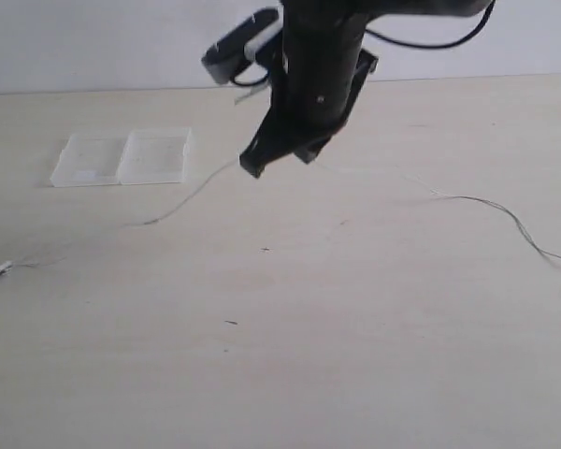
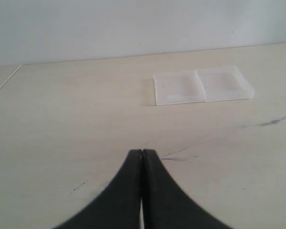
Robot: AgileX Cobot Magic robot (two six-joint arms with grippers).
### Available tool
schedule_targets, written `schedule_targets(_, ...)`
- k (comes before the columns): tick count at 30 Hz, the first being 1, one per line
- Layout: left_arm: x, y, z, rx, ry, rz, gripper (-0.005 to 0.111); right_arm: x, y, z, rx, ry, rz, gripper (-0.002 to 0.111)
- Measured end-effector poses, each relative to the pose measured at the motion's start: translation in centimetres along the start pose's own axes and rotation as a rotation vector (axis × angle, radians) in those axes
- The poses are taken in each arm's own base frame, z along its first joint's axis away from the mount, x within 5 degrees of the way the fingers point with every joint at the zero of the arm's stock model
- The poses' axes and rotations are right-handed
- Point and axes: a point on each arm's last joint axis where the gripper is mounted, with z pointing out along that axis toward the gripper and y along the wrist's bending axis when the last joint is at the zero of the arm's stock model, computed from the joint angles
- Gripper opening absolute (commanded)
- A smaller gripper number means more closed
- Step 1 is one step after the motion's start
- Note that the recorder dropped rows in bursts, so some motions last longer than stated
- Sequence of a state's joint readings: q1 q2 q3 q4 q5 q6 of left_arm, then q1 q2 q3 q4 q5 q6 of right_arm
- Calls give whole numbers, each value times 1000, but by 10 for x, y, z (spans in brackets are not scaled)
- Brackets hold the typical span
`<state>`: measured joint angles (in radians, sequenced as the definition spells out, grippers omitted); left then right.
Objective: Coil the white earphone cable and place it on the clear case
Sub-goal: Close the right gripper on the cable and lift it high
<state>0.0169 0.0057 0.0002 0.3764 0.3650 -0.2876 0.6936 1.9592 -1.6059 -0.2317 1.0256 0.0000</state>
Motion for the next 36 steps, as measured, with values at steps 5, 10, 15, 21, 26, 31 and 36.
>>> schedule_targets(5,0,0,0,0,0,0,0,-7,-17,-69,48,-154,28,0)
schedule_targets(10,0,0,0,0,0,0,0,-9,-29,-123,70,-263,64,0)
schedule_targets(15,0,0,0,0,0,0,0,-10,-37,-155,80,-310,92,0)
schedule_targets(21,0,0,0,0,0,0,0,-13,-46,-183,129,-376,108,0)
schedule_targets(26,0,0,0,0,0,0,0,-14,-53,-204,169,-439,114,0)
schedule_targets(31,0,0,0,0,0,0,0,-11,-57,-225,176,-504,130,0)
schedule_targets(36,-1,-1,0,7,-13,-9,0,-5,-60,-242,182,-544,137,0)
